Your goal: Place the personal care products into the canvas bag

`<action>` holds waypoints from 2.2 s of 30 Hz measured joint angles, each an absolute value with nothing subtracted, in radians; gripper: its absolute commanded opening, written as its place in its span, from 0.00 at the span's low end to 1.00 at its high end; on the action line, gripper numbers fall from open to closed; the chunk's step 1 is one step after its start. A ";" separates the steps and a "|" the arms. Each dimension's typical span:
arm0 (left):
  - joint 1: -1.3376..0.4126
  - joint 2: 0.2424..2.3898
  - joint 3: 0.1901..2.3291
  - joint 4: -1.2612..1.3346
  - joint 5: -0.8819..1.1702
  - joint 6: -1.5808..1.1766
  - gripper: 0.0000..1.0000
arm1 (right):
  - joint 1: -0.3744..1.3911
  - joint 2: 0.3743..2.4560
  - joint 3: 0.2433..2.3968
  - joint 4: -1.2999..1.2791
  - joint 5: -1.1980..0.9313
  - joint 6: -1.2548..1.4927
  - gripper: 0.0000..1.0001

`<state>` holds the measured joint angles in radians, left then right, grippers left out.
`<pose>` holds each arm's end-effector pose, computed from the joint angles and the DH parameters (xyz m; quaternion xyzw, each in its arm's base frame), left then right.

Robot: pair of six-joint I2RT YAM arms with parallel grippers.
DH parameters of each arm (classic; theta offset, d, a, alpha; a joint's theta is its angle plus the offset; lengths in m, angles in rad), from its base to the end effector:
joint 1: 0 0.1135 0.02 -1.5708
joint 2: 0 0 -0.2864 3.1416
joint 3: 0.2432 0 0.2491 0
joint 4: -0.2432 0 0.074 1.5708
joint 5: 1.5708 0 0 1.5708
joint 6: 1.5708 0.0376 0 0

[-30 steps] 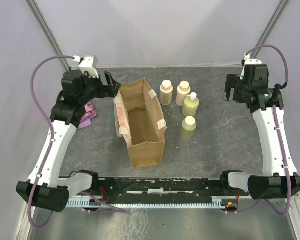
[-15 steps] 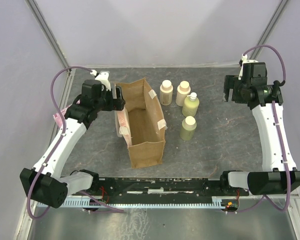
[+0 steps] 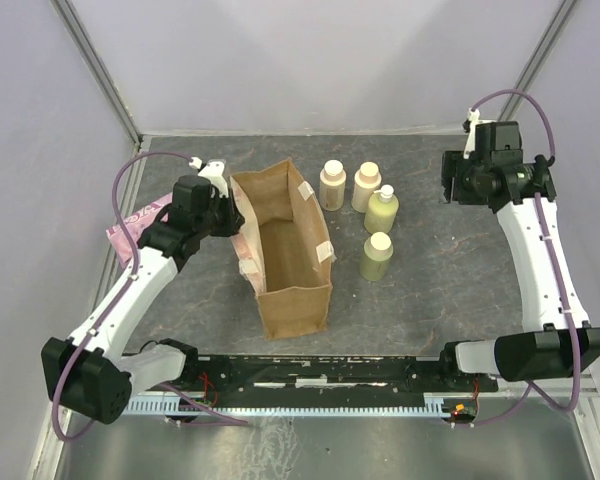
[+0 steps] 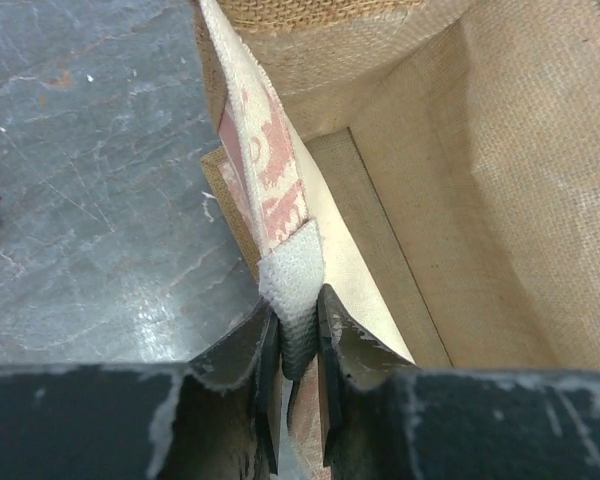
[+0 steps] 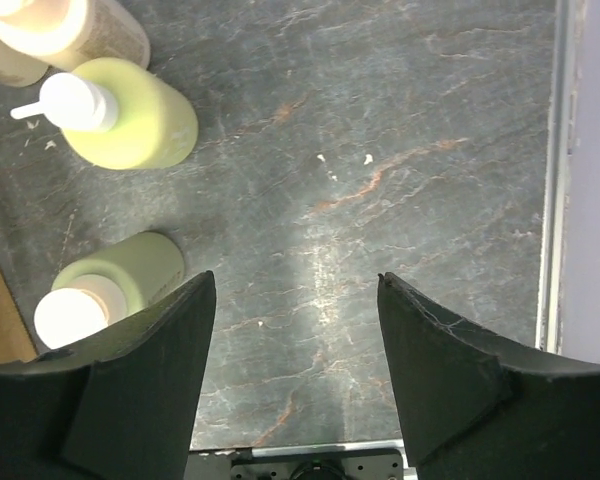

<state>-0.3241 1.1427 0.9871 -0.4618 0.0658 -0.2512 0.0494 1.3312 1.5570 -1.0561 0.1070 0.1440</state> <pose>0.2269 -0.0788 0.3313 0.0475 0.8869 -0.1581 0.4315 0.2493 0.0083 0.4221 0.0634 0.9289 -0.0147 0.3645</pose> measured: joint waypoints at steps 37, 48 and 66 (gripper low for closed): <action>-0.434 0.892 0.920 -0.630 0.003 -0.431 0.16 | 0.268 1.735 1.731 -0.882 0.001 0.060 0.90; -0.434 0.954 0.940 -0.617 0.003 -0.430 0.17 | 0.268 1.770 1.694 -0.922 -0.056 -0.258 0.94; -0.434 0.975 0.951 -0.611 0.000 -0.429 0.17 | 0.263 1.876 1.729 -0.944 -0.213 -0.449 0.67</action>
